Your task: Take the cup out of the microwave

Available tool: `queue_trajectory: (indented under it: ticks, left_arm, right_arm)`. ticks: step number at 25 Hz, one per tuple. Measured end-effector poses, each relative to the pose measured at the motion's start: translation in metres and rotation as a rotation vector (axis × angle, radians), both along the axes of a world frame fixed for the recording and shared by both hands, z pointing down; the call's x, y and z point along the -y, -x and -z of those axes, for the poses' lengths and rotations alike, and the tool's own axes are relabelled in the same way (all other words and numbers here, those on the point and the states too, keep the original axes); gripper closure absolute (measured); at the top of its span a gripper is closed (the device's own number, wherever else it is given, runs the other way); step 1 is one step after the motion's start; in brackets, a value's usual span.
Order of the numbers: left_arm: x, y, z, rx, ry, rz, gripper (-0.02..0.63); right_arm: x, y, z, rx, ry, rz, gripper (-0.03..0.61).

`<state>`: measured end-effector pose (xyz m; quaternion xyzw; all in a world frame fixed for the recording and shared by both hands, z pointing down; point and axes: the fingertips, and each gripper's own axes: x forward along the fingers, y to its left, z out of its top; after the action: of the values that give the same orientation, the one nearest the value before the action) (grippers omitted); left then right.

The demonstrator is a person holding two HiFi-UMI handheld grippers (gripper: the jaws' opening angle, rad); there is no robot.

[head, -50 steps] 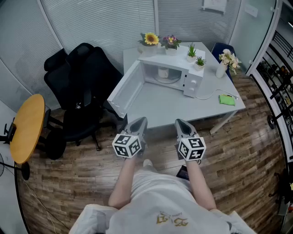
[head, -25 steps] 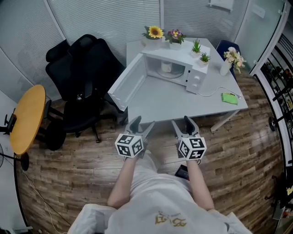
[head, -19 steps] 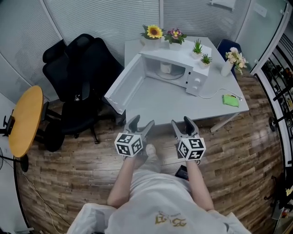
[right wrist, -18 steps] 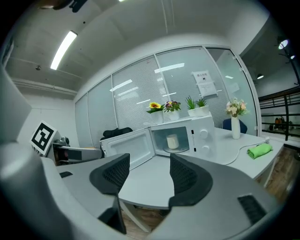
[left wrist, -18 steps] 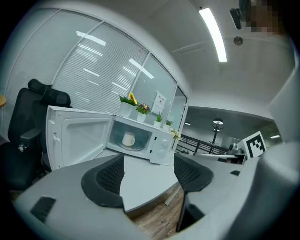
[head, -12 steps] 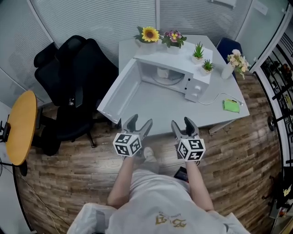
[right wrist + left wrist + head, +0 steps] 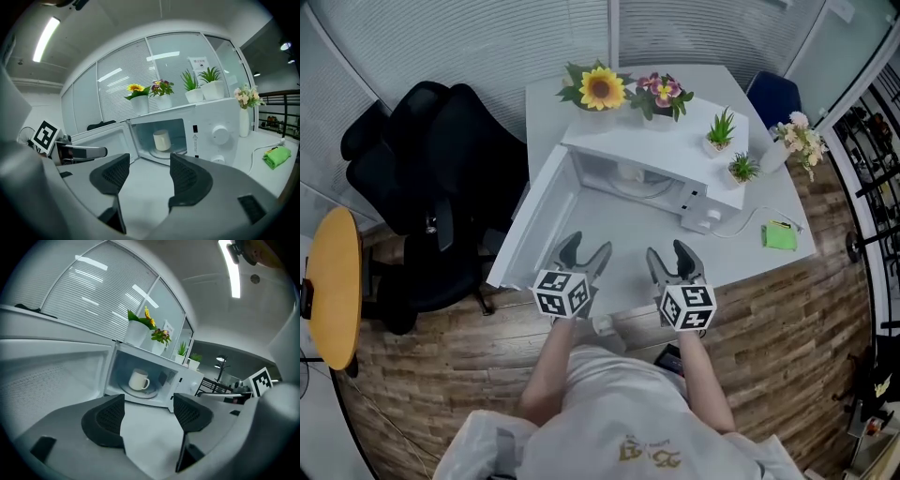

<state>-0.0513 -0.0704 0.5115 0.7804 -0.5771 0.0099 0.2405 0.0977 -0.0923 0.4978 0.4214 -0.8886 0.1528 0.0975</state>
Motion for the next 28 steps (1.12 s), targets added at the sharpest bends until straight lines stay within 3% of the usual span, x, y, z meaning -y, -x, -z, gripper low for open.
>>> queue_trajectory:
  ticks: [12, 20, 28]
  left_arm:
    - [0.073, 0.006, -0.025, -0.048, 0.026, -0.138, 0.290]
    - [0.084, 0.012, -0.034, -0.130, 0.061, -0.147, 0.290]
    - [0.092, 0.027, -0.040, -0.113, 0.062, -0.111, 0.295]
  right_arm:
    - [0.074, 0.043, -0.015, -0.033, 0.027, -0.043, 0.319]
    - [0.089, 0.051, -0.017, -0.038, 0.055, -0.035, 0.327]
    - [0.114, 0.074, -0.034, -0.047, 0.078, 0.021, 0.327]
